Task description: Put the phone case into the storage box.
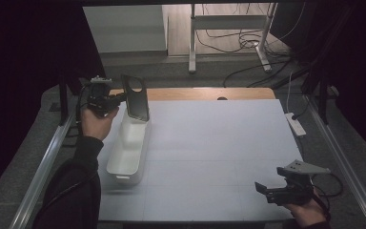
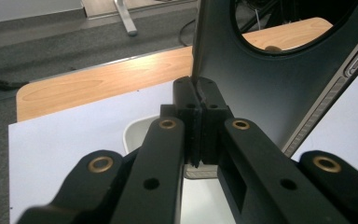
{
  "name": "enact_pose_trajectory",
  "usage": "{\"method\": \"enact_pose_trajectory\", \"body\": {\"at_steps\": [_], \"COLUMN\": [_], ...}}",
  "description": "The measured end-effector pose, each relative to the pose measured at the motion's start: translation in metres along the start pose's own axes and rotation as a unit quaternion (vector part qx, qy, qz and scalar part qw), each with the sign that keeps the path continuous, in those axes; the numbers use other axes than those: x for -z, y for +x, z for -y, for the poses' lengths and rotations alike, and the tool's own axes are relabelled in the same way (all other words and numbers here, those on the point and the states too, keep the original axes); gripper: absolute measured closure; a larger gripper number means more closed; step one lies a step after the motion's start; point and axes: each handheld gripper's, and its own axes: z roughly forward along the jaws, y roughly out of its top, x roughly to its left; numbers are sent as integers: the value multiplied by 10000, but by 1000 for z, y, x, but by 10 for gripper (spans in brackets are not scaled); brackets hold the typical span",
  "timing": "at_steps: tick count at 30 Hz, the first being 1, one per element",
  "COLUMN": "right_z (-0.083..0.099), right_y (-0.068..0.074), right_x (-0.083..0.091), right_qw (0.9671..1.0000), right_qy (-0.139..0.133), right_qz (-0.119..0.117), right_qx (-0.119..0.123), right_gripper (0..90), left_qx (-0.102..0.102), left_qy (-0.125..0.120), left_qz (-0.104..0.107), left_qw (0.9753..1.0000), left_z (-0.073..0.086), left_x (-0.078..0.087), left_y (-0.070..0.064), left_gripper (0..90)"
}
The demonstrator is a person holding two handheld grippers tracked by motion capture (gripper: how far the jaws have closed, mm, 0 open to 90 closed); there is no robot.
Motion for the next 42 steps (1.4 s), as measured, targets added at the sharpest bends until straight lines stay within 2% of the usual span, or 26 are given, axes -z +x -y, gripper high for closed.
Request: {"method": "enact_pose_trajectory", "body": {"at_steps": [11, 16, 25, 42], "right_z": [0, 0, 0, 0], "right_y": [-1, -1, -2, -2], "right_x": [-1, -3, -3, -3], "right_qw": [10000, 9999, 9999, 9999], "right_qy": [50, 136, 131, 139], "right_qz": [13, -1, -17, -32], "right_qx": [-32, -77, -83, -78], "right_gripper": [0, 0, 0, 1], "left_qx": [31, 119, 245, 385], "left_qy": [41, 38, 42, 95], "left_qz": [-158, -198, -264, -353], "left_qw": [9999, 9997, 9993, 9986], "left_z": [-3, -4, -5, 4], "left_x": [-8, -14, -23, -38], "left_y": [7, 11, 16, 22], "left_gripper": [887, 887, 887, 887]}}
